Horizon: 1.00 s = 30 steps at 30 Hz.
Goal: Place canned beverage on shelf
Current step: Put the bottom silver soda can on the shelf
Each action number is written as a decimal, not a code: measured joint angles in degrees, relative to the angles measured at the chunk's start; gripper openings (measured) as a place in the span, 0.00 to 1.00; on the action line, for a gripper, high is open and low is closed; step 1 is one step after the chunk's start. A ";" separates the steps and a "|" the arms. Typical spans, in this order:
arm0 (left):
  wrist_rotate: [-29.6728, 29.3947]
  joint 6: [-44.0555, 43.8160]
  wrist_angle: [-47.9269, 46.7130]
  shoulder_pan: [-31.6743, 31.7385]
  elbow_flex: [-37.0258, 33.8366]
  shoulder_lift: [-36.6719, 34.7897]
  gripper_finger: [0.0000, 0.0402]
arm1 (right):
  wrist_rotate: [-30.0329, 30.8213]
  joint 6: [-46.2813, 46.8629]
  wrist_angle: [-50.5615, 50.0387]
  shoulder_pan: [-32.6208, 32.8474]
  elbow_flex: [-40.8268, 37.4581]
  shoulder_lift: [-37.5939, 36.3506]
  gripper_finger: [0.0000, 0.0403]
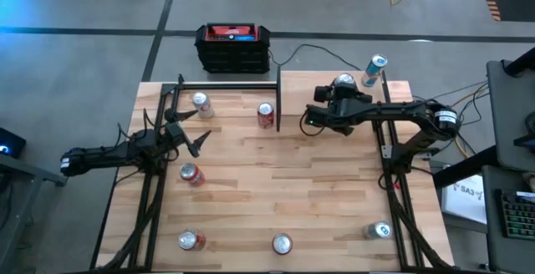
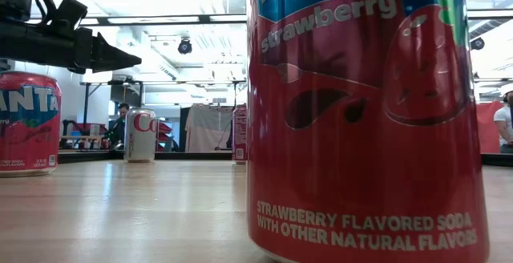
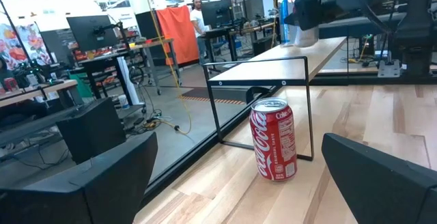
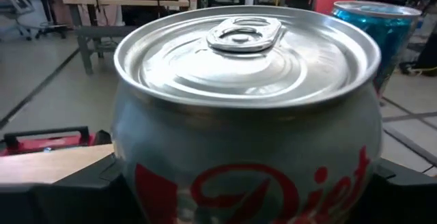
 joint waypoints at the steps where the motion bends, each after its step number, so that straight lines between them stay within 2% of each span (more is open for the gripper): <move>1: 0.00 -0.02 0.02 -0.02 0.02 0.00 0.99 | -0.83 -0.54 0.44 -0.09 0.00 -0.15 0.75; 7: 0.00 -0.02 0.00 0.00 0.00 0.00 0.99 | -4.88 -6.51 5.08 -0.89 0.00 -0.89 0.75; 20: 0.00 -0.02 0.00 0.00 0.02 0.00 0.99 | -12.24 -16.80 16.69 -7.88 0.13 -1.05 0.75; 30: -0.02 -0.02 0.02 -0.01 0.00 0.00 0.99 | -16.64 -19.03 17.67 -9.84 0.22 -1.33 0.77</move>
